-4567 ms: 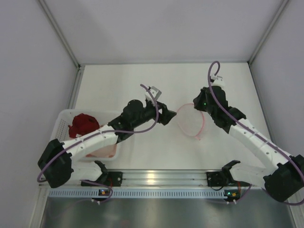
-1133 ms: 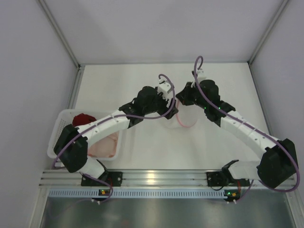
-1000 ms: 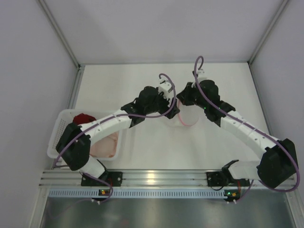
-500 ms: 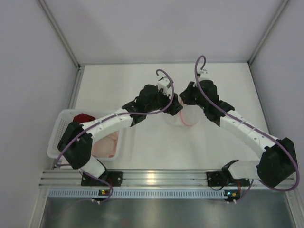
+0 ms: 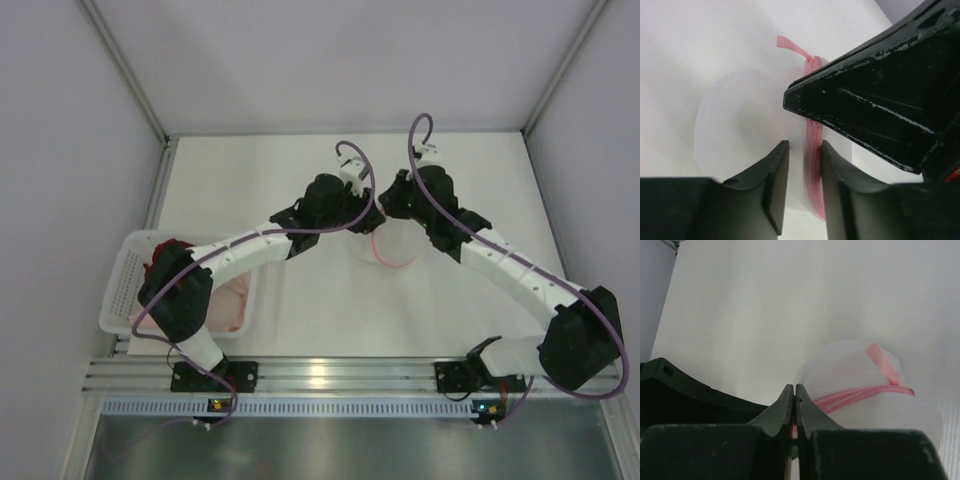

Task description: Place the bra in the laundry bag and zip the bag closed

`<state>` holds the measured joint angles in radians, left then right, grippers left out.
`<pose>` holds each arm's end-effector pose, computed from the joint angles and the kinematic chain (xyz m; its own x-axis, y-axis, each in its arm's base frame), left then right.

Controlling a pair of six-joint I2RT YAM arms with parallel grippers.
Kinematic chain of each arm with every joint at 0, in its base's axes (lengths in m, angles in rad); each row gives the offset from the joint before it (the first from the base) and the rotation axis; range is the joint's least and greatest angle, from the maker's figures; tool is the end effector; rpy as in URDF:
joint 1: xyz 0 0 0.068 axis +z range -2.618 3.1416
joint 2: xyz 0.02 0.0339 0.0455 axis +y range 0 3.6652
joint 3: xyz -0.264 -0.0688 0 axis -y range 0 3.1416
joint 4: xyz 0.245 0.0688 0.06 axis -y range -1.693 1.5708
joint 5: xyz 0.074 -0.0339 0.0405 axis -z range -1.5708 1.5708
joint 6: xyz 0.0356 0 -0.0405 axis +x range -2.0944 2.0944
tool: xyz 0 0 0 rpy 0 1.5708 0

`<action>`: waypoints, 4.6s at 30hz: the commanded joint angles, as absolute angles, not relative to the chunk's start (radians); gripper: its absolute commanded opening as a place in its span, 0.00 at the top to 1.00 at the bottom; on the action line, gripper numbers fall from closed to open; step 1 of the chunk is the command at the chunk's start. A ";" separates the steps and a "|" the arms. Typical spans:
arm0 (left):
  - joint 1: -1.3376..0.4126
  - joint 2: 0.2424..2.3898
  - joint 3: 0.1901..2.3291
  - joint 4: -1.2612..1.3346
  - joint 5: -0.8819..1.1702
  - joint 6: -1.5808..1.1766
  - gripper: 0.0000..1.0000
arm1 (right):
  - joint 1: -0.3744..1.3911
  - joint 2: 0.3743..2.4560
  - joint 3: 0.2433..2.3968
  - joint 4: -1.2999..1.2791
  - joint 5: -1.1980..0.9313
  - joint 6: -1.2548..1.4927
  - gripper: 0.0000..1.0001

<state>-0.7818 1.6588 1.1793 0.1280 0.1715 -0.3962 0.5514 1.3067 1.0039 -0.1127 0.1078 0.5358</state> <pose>0.2730 -0.2796 0.2791 -0.5372 -0.0025 -0.8435 0.6510 0.6345 -0.4165 0.2600 0.1554 0.3084 -0.5187 0.2768 -0.8089 -0.2002 0.8805 0.4297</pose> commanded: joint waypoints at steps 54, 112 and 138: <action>-0.670 1.350 0.977 0.364 0.200 -0.687 1.00 | 0.354 1.160 1.134 -0.379 -0.038 0.489 0.20; -0.586 1.574 1.016 0.672 0.117 -1.249 0.99 | 0.259 1.370 0.730 0.635 -0.222 1.358 1.00; -0.727 1.810 1.042 0.581 0.255 -0.942 0.96 | 0.180 0.960 0.485 0.066 0.045 0.778 1.00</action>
<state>-0.7109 1.8004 1.0046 0.5159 0.2337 -0.9833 0.2039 0.9665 0.4843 0.0750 0.0620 0.8341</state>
